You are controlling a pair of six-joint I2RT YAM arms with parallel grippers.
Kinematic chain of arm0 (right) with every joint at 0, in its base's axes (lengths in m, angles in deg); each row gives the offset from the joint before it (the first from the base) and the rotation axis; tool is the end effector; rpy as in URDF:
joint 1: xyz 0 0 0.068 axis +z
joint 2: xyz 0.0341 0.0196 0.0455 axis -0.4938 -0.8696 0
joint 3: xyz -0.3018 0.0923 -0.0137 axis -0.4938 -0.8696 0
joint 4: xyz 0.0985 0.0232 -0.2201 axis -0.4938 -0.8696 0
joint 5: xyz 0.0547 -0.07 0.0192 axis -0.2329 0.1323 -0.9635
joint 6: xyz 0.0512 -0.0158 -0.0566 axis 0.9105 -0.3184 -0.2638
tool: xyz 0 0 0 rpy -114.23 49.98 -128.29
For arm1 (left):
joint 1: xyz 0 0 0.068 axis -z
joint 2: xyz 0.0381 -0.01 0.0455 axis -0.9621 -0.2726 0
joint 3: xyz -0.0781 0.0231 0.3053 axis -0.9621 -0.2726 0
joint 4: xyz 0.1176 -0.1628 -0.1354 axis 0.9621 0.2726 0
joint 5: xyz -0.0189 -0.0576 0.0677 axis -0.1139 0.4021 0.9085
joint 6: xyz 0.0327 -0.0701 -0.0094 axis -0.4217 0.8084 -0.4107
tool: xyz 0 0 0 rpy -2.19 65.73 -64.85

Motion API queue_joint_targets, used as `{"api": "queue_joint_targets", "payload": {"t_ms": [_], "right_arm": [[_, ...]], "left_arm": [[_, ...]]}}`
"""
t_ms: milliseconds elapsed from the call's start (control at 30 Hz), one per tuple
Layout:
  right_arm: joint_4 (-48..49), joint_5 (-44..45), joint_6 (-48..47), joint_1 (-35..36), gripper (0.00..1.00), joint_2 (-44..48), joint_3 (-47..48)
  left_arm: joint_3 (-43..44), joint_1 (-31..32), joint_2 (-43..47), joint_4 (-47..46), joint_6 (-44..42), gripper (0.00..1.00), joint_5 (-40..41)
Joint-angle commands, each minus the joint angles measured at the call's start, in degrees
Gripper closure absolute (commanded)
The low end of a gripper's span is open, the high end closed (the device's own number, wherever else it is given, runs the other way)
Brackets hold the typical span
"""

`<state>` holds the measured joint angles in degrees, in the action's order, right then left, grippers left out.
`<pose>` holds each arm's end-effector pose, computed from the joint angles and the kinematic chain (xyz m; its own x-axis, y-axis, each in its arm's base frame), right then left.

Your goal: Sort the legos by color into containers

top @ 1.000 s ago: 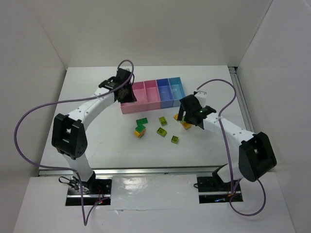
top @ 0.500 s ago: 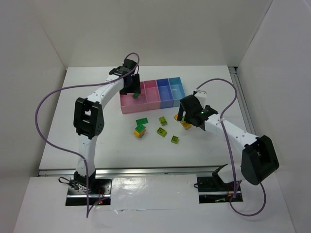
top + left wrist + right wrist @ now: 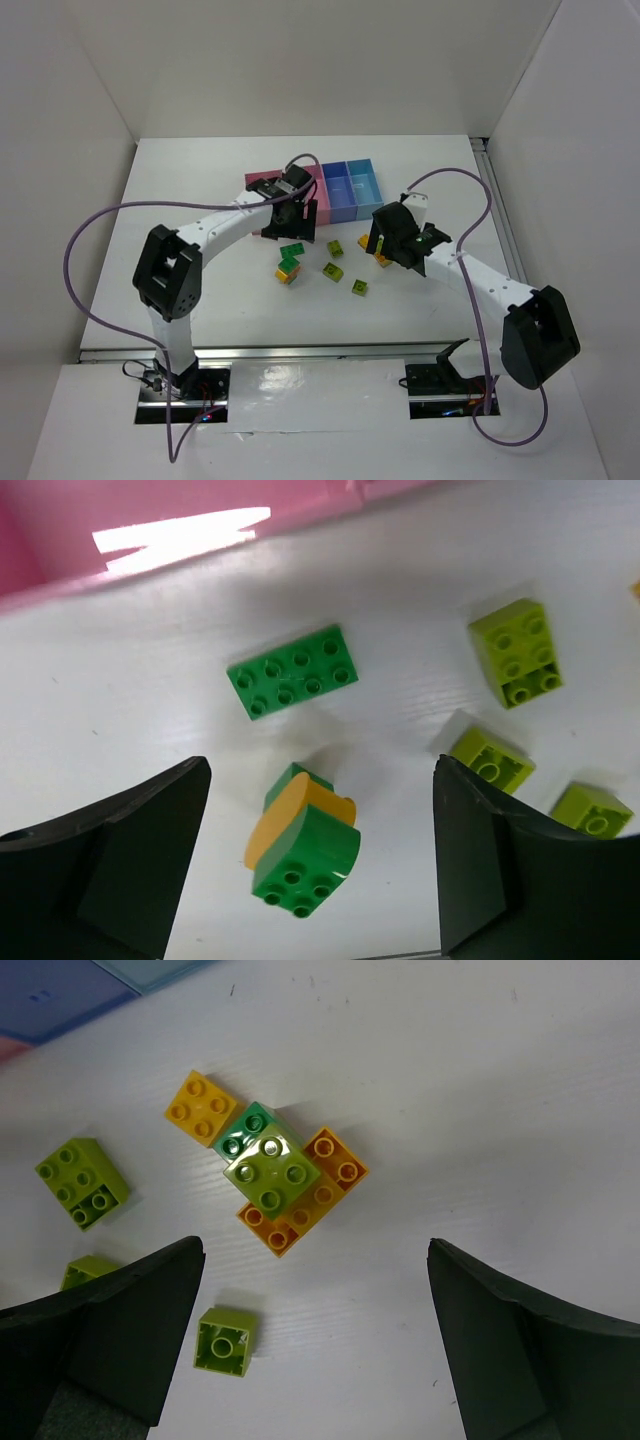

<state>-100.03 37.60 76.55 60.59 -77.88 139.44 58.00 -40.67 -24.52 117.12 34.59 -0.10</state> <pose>0.2292 0.1018 0.2646 -0.6904 0.1978 -0.6958 0.2320 0.9716 0.0461 0.3496 -0.2168 0.2811 -0.8508 -0.0386 -0.5240 0.0340 0.9912 -0.1282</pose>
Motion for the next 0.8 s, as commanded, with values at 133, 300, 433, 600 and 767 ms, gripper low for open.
{"api": "queue_joint_targets", "payload": {"t_ms": [133, 300, 433, 600, 767], "right_arm": [[0.8, 0.6, -0.3, 0.6, 0.0, 0.5, 1.6], [0.8, 0.6, -0.3, 0.6, 0.0, 1.6, 0.6], [-0.2, 1.3, -0.3, 0.6, 0.0, 1.6, 0.6], [1.1, 0.1, -0.3, 0.6, 0.0, 1.6, -0.6], [1.1, 0.7, -0.3, 0.6, 0.0, 1.0, -0.6]], "left_arm": [[1.2, 2.2, -5.7, 1.2, 13.2, 0.08, 5.4], [1.9, 1.5, -9.4, 2.1, 15.4, 0.07, 4.9], [0.1, 0.8, -11.4, 0.7, 16.6, 0.08, 5.5], [0.0, -0.3, -13.6, 0.1, 17.3, 0.13, 5.6], [-1.2, -0.9, -14.1, -1.4, 17.8, 0.21, 5.6]]}}
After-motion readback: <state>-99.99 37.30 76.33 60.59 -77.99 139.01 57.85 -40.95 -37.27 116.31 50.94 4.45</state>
